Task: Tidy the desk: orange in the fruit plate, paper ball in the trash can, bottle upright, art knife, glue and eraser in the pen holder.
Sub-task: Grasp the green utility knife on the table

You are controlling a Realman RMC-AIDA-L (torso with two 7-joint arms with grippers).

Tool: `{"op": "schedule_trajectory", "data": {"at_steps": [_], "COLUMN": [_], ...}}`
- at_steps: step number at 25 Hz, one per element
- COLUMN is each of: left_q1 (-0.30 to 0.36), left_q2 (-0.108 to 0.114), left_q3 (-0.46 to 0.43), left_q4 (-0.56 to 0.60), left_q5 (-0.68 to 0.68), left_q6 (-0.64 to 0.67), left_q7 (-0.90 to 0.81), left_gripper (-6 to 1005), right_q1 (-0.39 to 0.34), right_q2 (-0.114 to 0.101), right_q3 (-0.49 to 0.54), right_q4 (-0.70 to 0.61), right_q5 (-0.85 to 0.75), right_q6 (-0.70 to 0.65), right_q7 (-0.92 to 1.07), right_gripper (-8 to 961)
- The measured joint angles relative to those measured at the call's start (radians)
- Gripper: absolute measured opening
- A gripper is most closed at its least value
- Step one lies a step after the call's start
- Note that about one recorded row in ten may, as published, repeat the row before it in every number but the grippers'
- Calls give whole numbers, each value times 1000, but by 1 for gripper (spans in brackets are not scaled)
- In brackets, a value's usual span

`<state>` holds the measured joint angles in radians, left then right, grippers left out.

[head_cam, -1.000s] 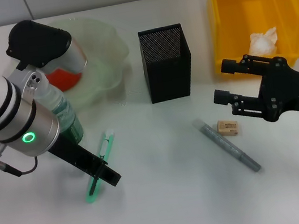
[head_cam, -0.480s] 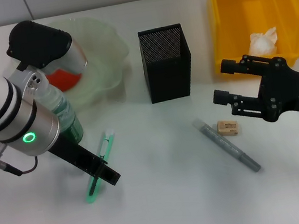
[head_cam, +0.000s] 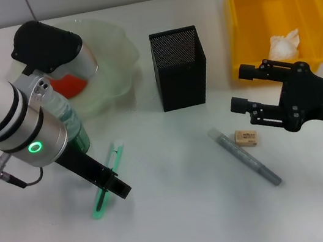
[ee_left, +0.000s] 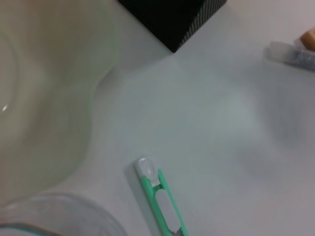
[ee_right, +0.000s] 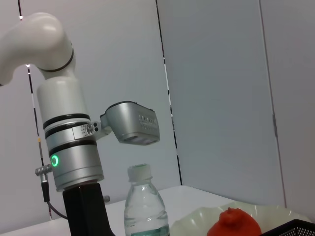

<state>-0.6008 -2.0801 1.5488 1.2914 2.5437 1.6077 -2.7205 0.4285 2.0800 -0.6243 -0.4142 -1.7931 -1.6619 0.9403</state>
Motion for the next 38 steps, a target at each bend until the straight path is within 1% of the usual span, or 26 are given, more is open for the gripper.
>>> {"op": "schedule_trajectory", "data": {"at_steps": [14, 24, 38], "left_q1": [-15, -27, -51], "left_q2": [1, 1, 0], "left_q3": [1, 1, 31], "left_q4": [-62, -66, -79], "left_q5": [15, 17, 17], "left_q6": [-22, -22, -37], "left_q7": [8, 8, 0], "left_gripper": [681, 681, 680], "right_q1": [0, 2, 3], "right_q2": [2, 2, -2], "right_q3": [0, 0, 3], "right_q4": [1, 2, 2], "right_q5": [2, 2, 3], "right_q6": [8, 10, 13], "right_q7": [0, 0, 0], "right_gripper": [687, 687, 687]}}
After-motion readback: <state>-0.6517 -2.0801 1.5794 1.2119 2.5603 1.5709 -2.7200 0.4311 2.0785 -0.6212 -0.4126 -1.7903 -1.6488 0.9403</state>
